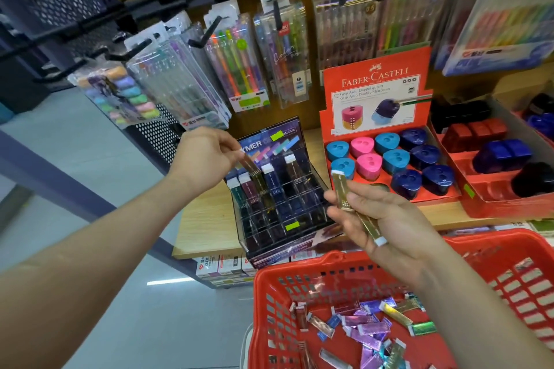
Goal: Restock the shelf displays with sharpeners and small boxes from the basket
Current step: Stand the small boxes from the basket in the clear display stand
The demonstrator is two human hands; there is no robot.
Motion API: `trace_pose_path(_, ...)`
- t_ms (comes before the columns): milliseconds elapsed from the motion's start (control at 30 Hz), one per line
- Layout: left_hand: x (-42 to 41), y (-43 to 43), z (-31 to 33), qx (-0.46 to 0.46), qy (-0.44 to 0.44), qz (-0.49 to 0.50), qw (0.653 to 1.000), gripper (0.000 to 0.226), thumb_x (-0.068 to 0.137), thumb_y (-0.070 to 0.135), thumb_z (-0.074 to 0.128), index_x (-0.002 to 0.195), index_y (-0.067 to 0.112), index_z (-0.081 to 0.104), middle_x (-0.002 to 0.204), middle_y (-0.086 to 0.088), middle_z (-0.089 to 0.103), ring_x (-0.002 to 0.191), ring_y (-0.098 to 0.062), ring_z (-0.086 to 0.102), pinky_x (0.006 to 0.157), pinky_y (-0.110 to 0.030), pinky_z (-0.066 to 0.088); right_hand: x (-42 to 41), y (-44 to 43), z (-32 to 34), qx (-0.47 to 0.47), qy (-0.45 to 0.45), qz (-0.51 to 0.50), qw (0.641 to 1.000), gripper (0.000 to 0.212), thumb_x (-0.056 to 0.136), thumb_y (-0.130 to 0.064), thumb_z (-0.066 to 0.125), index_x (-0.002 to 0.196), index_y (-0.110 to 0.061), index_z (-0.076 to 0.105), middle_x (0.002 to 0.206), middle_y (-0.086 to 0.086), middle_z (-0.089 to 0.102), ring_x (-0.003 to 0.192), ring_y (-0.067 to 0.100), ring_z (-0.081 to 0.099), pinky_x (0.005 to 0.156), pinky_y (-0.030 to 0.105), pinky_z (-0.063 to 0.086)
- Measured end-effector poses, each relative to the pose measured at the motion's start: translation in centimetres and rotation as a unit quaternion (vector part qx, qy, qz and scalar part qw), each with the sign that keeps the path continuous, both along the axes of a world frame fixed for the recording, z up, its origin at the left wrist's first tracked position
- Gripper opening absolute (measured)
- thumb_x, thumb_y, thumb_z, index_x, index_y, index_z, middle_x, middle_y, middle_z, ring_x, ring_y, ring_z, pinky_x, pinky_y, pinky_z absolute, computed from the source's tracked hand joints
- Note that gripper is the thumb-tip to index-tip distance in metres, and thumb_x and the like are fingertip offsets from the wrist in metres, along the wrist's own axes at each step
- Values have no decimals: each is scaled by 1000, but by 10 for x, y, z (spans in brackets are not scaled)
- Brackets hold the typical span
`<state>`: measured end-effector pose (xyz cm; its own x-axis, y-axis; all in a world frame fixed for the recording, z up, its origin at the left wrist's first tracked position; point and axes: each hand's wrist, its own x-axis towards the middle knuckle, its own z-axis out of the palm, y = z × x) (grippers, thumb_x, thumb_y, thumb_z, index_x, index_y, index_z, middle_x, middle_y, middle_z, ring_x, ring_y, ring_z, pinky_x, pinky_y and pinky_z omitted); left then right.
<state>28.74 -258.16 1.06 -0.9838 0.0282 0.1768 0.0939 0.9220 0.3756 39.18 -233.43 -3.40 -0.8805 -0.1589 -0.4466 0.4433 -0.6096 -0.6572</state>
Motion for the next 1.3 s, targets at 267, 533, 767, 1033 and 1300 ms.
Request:
trace_pose_path(267,-2,0,-9,-75,29,-35,996,16,86,26,69,93,13,75,79,1,70,75,-12,64,75,-26,53,-5,-10,-15,108,-10,-15,994,10,88,-10,66,97,-10,62,72,0,55,48,8,51,33,13,26)
trace_pose_path(533,-7,20,-13,62,17,-37,997,9,88,18,68,92,14,75,75,1,70,65,-14,66,68,-28,57,-10,-8,-22,125,-5,-6,992,13,93,2,56,96,-9,64,74,3,57,55,10,49,35,15,29)
trace_pose_path(767,-7,48,-33,17,21,-56,998,17,90,24,65,102,17,75,91,1,71,82,-15,63,82,-34,55,-14,-7,-33,169,15,-6,985,10,86,-3,67,95,-8,67,70,0,58,53,6,50,36,15,30)
trace_pose_path(1033,-17,61,-43,-88,57,-104,989,20,94,26,59,103,14,72,97,-5,72,89,-21,65,84,-36,53,-15,-3,-35,173,14,-17,985,5,90,-9,65,88,-12,69,66,-4,56,52,7,48,37,16,30)
trace_pose_path(1300,-22,71,-47,-272,25,-137,952,24,97,32,51,102,14,66,96,-6,64,87,-27,61,75,-39,51,-15,1,-36,176,44,-2,983,3,87,-12,68,87,-11,71,63,-4,50,54,9,41,37,15,28)
